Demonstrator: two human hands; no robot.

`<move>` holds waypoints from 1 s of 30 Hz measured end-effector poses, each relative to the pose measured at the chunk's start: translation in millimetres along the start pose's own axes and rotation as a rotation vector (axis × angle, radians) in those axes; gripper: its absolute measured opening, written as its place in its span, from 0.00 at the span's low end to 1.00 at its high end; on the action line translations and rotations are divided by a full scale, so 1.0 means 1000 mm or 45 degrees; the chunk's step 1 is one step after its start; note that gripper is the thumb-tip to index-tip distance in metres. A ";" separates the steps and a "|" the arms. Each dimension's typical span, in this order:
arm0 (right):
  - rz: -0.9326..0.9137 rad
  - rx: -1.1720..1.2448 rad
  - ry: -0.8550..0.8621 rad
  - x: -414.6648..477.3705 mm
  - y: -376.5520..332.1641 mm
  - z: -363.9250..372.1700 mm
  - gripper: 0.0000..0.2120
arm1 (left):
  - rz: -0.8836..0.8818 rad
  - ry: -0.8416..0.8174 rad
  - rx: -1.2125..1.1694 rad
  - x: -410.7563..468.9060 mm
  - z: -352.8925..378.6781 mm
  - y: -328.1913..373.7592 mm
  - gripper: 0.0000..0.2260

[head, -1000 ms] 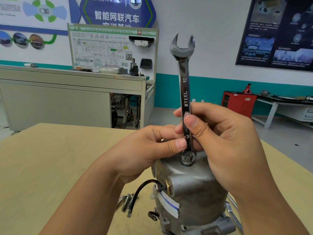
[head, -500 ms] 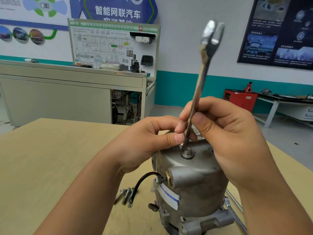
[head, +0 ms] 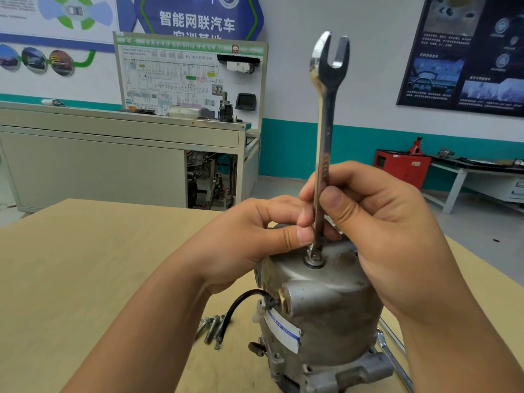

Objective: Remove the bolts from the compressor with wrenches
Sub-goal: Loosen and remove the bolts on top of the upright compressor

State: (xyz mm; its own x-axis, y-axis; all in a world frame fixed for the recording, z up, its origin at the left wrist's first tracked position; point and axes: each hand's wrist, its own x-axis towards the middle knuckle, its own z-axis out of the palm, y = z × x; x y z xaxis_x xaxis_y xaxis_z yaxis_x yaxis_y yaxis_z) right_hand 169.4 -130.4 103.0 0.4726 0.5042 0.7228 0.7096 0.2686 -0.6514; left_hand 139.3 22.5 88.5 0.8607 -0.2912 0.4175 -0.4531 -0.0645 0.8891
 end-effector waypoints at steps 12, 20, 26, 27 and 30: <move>-0.009 0.020 0.010 0.000 -0.003 0.001 0.10 | -0.025 0.121 0.047 0.001 0.002 0.000 0.01; -0.157 -0.133 0.026 -0.002 -0.008 0.002 0.10 | -0.026 0.206 0.095 0.002 0.005 0.006 0.09; -0.144 -0.230 0.132 -0.001 -0.005 0.000 0.09 | -0.004 0.223 0.125 0.001 0.005 0.006 0.16; -0.128 -0.221 0.135 0.000 -0.004 -0.001 0.09 | -0.001 0.209 0.110 0.000 0.005 0.005 0.16; -0.079 -0.207 0.136 0.001 -0.001 -0.001 0.09 | -0.007 0.151 0.139 0.001 0.004 0.003 0.14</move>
State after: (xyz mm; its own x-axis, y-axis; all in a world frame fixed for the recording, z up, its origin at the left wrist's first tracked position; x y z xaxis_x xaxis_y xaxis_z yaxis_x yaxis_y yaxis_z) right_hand 170.1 -131.2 105.1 0.4717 0.3987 0.7865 0.8101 0.1563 -0.5651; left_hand 137.4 18.5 90.8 0.8816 -0.1759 0.4379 -0.4655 -0.1713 0.8683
